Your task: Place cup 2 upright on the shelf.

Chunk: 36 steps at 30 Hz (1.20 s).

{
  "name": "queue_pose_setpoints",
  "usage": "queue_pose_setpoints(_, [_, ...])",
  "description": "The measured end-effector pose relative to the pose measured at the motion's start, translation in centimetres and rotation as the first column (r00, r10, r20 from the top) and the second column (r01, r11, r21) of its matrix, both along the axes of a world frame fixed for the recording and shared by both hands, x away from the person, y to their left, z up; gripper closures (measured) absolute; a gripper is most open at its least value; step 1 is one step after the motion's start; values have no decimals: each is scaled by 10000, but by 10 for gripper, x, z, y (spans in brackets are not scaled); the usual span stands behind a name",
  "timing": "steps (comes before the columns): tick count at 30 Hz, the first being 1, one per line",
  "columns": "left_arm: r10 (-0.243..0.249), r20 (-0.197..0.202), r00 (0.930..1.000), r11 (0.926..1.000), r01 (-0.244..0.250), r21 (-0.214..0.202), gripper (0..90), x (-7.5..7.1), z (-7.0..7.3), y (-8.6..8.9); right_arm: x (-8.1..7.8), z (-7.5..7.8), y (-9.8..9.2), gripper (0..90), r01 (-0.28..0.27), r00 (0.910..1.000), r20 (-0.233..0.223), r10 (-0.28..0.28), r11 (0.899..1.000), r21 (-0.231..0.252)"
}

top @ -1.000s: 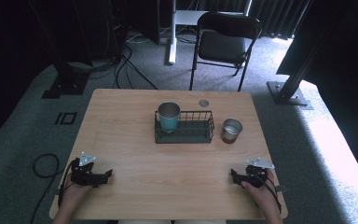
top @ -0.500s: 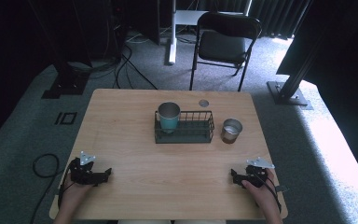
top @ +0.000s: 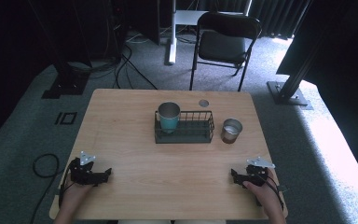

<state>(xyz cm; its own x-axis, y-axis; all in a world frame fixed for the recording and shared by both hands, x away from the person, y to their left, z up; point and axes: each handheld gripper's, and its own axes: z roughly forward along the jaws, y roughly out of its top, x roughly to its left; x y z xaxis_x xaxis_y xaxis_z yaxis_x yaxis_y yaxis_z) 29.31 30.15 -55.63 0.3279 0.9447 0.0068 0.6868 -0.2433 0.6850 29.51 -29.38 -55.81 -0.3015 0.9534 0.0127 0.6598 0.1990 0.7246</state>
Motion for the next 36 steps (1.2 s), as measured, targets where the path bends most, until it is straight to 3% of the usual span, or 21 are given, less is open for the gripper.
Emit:
queue_pose_setpoints(10, [-83, -2, 10000, 10000, 83, -11, 3, 0, 0, 1, 2, 5, -3, 108, 174, 9997, 174, -175, 9998, 72])
queue_pose_setpoints(15, [-161, 8, 9999, 9999, 162, -18, 3, 0, 0, 1, 4, 14, -3, 108, 12, 9979, 650, -35, 9994, 352])
queue_pose_setpoints(36, [-154, 4, 9999, 9999, 154, -13, 3, 0, 0, 1, 30, 31, 7, 110, -12, 9897, 1428, -72, 9983, 587])
